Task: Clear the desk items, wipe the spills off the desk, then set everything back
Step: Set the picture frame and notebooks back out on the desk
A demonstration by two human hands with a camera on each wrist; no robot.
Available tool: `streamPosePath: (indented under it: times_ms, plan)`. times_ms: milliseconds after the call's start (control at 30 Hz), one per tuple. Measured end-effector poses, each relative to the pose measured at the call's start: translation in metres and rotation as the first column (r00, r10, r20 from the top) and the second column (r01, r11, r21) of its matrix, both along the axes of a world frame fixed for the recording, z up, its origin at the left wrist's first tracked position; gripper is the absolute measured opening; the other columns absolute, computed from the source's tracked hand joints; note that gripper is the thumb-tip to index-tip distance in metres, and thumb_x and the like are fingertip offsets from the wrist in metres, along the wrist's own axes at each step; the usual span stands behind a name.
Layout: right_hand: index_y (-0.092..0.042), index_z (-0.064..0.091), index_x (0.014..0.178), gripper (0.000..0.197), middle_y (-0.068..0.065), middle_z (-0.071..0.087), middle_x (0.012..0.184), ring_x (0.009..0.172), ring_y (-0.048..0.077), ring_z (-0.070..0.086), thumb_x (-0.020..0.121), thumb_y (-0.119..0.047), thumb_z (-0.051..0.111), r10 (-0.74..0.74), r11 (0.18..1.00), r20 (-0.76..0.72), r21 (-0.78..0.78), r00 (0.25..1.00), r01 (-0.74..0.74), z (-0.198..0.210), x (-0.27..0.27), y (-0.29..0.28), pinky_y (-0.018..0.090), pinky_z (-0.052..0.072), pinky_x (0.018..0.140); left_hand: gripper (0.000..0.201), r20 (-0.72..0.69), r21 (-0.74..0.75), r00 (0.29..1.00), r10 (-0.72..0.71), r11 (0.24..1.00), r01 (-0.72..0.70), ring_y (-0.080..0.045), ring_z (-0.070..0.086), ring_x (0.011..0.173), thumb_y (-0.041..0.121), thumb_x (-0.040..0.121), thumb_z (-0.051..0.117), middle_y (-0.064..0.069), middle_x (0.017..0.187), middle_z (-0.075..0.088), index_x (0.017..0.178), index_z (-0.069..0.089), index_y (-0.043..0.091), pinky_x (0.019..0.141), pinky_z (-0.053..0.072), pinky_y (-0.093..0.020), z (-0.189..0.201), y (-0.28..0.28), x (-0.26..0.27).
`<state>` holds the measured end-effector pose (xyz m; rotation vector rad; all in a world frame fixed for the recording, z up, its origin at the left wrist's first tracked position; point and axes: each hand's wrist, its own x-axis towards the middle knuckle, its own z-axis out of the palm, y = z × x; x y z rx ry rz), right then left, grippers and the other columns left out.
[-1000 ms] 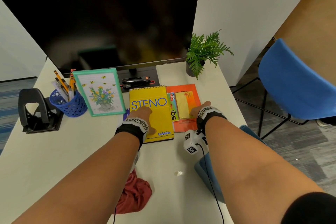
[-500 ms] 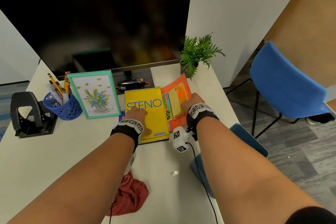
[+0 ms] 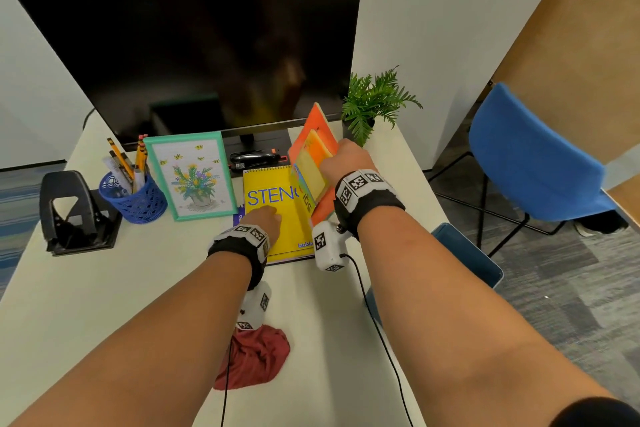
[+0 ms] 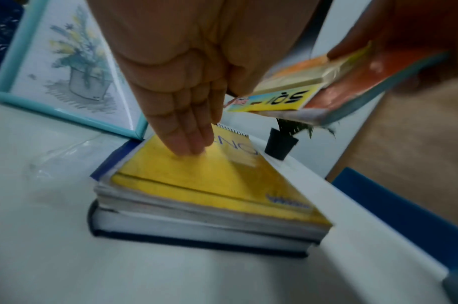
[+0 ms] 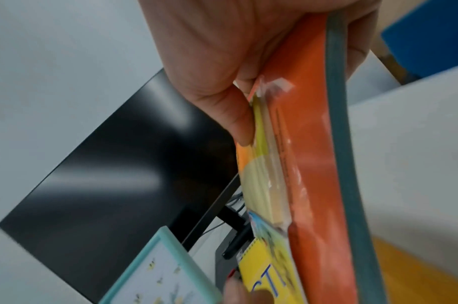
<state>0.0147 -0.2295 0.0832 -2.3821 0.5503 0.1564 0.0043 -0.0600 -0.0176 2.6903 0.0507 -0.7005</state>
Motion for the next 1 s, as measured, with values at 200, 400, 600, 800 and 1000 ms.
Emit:
streamPosePath:
  times_ms: [200, 400, 600, 800, 1000]
  plan:
    - [-0.006, 0.063, 0.107, 0.027, 0.013, 0.064, 0.105, 0.093, 0.031, 0.061, 0.083, -0.017, 0.061, 0.043, 0.974, -0.169, 0.227, 0.985, -0.004, -0.037, 0.0, 0.021, 0.032, 0.049, 0.078, 0.046, -0.109, -0.303, 0.96, 0.258, 0.911, -0.279, -0.038, 0.065, 0.101, 0.041, 0.097, 0.034, -0.023, 0.111, 0.064, 0.111, 0.055, 0.002, 0.088, 0.054, -0.049, -0.004, 0.011, 0.004]
    - [-0.013, 0.059, 0.091, 0.011, 0.007, 0.061, 0.089, 0.077, 0.025, 0.056, 0.083, -0.021, 0.058, 0.119, 0.985, -0.298, 0.158, 0.947, -0.074, -0.083, -0.014, 0.038, 0.031, 0.047, 0.071, 0.05, -0.029, -0.072, 0.985, 0.172, 0.982, -0.174, -0.029, 0.055, 0.116, 0.037, 0.092, 0.054, -0.012, 0.128, 0.057, 0.132, 0.047, 0.008, 0.093, 0.045, -0.034, -0.002, 0.029, -0.005]
    - [-0.015, 0.057, 0.099, 0.03, 0.011, 0.054, 0.118, 0.096, 0.029, 0.057, 0.079, -0.037, 0.055, 0.123, 0.992, -0.401, 0.012, 0.908, -0.129, -0.1, -0.015, 0.04, 0.033, 0.047, 0.085, 0.052, 0.01, -0.03, 0.984, 0.178, 0.984, -0.178, -0.029, 0.051, 0.123, 0.036, 0.093, 0.052, -0.011, 0.135, 0.053, 0.136, 0.045, 0.009, 0.101, 0.042, -0.035, -0.007, 0.033, -0.002]
    - [-0.032, 0.024, 0.147, 0.071, 0.01, 0.026, 0.136, 0.119, 0.038, 0.048, 0.083, -0.033, 0.054, 0.136, 0.99, -0.406, 0.02, 0.904, -0.14, -0.108, -0.019, 0.036, 0.043, 0.042, 0.103, 0.055, -0.046, 0.027, 0.985, 0.164, 0.986, -0.162, -0.024, 0.059, 0.104, 0.047, 0.079, 0.064, -0.008, 0.121, 0.056, 0.125, 0.054, 0.018, 0.092, 0.051, -0.033, -0.013, 0.039, -0.003]
    - [-0.033, 0.02, 0.15, 0.068, 0.012, 0.019, 0.145, 0.113, 0.035, 0.054, 0.09, -0.025, 0.05, 0.209, 0.978, -0.339, 0.071, 0.917, -0.196, -0.113, -0.022, 0.04, 0.03, 0.041, 0.093, 0.053, -0.004, 0.042, 0.991, 0.134, 0.99, -0.133, -0.025, 0.057, 0.112, 0.039, 0.082, 0.069, -0.008, 0.124, 0.059, 0.125, 0.053, 0.012, 0.09, 0.046, -0.031, -0.015, 0.039, -0.002]
